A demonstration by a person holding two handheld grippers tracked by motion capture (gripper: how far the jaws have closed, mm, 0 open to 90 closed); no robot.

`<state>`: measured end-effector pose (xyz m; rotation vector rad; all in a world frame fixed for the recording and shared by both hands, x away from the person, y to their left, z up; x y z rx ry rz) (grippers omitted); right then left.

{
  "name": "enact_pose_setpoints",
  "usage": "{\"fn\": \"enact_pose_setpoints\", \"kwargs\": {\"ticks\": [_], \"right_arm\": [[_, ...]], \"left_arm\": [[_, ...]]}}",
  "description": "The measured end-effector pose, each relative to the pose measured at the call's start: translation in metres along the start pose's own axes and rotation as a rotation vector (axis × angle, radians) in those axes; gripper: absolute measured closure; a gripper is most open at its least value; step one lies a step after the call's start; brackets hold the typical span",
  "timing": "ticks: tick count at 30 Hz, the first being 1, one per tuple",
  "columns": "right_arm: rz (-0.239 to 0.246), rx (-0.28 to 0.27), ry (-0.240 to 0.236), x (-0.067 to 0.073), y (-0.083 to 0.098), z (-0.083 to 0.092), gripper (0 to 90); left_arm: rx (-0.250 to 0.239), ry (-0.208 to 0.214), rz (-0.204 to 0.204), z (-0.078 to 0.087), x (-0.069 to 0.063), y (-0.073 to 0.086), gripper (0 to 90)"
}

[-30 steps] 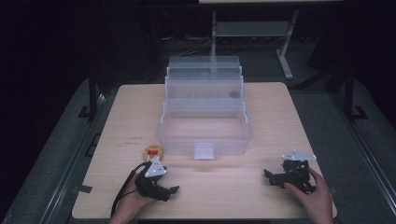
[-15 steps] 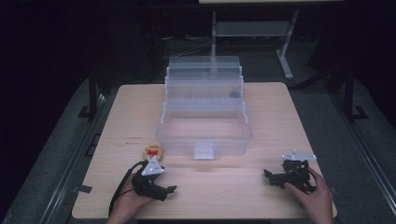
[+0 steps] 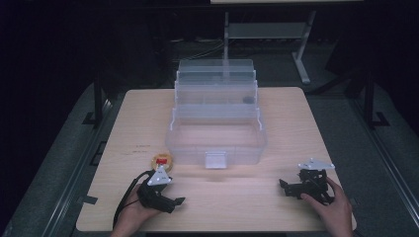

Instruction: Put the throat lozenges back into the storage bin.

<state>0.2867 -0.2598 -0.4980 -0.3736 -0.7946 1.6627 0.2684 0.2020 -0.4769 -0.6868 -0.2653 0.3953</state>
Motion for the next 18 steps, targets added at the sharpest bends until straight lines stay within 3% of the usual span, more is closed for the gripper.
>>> {"fn": "enact_pose_setpoints", "kwargs": {"ticks": [18], "right_arm": [[0.000,0.000,0.000,0.000,0.000,0.000,0.0]], "left_arm": [[-0.002,-0.031,0.031,0.011,0.010,0.007,14.0]]}}
Point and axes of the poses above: each handheld gripper's, and its own axes: z roughly backward along the jaws, y roughly out of its underside, x roughly to its left, the point moved 2 cm from there along -z, roughly forward along the jaws, and after that the axes turned 12 degrees about -z, right-handed, at the moved point
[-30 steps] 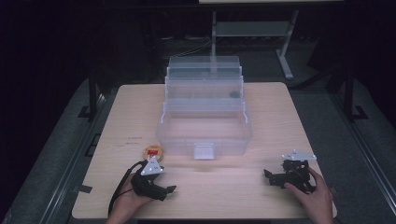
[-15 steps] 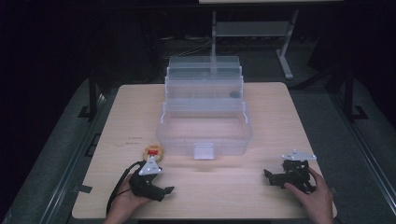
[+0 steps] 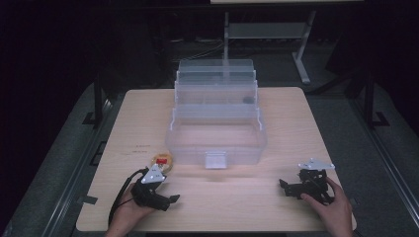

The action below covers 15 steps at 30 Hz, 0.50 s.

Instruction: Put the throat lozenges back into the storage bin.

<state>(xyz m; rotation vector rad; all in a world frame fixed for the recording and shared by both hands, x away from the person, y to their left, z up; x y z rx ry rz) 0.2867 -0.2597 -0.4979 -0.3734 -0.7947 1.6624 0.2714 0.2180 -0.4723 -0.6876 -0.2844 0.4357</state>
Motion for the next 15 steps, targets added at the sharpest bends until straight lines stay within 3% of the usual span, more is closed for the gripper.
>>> {"fn": "enact_pose_setpoints", "kwargs": {"ticks": [15], "right_arm": [[0.000,0.000,0.000,0.000,0.000,0.000,0.0]], "left_arm": [[0.017,-0.043,0.010,0.009,0.012,0.007,14.1]]}}
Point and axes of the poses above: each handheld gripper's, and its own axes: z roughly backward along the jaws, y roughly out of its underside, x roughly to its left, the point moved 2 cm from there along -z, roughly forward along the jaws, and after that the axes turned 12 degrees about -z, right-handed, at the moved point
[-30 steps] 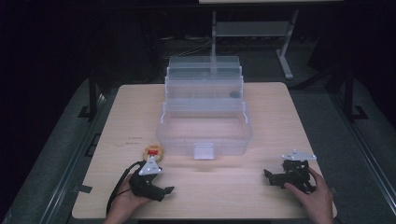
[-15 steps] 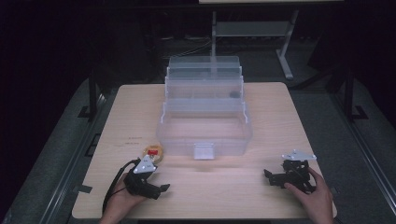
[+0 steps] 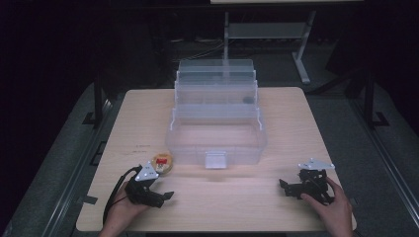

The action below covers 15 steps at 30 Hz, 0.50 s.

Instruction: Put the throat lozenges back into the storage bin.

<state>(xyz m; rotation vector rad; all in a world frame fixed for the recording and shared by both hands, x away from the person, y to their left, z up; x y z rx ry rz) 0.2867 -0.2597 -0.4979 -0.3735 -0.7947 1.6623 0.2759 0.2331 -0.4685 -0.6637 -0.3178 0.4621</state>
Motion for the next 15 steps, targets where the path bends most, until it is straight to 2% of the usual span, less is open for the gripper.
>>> {"fn": "enact_pose_setpoints", "kwargs": {"ticks": [10,15], "right_arm": [[0.000,0.000,0.000,0.000,0.000,0.000,0.0],[0.000,0.000,0.000,0.000,0.000,0.000,0.0]], "left_arm": [[0.018,-0.035,-0.008,0.005,0.008,0.001,14.1],[0.029,-0.047,0.001,0.008,0.013,0.000,14.1]]}}
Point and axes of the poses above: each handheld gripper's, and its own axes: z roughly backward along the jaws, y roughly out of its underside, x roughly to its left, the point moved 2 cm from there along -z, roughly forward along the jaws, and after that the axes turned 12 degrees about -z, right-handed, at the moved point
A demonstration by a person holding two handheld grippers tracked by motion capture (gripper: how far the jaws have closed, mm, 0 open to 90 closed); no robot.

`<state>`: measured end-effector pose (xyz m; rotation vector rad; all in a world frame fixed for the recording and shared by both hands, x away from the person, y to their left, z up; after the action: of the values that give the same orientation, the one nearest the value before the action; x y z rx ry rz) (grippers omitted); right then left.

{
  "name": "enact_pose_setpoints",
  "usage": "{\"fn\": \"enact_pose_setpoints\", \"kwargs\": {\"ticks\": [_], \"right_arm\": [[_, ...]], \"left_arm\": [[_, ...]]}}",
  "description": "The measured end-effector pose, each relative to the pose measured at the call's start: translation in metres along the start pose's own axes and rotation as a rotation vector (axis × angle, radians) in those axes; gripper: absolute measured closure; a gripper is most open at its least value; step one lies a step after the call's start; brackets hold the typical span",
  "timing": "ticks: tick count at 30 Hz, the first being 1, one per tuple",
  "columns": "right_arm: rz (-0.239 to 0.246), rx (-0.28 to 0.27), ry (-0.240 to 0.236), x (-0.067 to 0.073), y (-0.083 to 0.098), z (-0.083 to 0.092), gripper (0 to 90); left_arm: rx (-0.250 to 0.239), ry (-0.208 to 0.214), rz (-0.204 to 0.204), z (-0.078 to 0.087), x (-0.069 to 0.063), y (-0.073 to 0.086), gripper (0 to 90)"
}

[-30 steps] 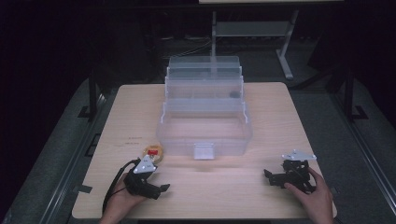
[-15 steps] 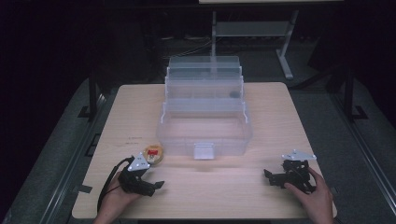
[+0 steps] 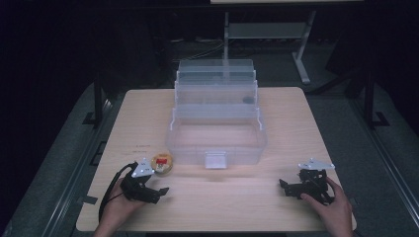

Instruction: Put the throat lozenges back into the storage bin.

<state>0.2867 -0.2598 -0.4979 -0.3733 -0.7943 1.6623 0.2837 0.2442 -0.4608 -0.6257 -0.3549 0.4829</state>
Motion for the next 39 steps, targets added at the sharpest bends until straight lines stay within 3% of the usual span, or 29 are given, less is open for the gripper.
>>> {"fn": "enact_pose_setpoints", "kwargs": {"ticks": [15,25,39], "right_arm": [[0.000,0.000,0.000,0.000,0.000,0.000,0.0],[0.000,0.000,0.000,0.000,0.000,0.000,0.0],[0.000,0.000,0.000,0.000,0.000,0.000,0.0]], "left_arm": [[0.016,-0.003,0.013,0.005,0.015,-0.007,14.0],[0.029,0.019,0.027,0.004,0.027,-0.016,13.7],[0.045,0.008,0.028,0.002,0.042,-0.028,13.7]]}}
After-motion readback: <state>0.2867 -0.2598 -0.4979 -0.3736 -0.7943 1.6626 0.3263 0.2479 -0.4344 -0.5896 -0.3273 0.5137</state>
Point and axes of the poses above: each handheld gripper's, and its own axes: z roughly backward along the jaws, y roughly out of its underside, x roughly to its left, the point moved 2 cm from there along -z, roughly forward along the jaws, and after that the axes turned 12 degrees about -z, right-handed, at the moved point
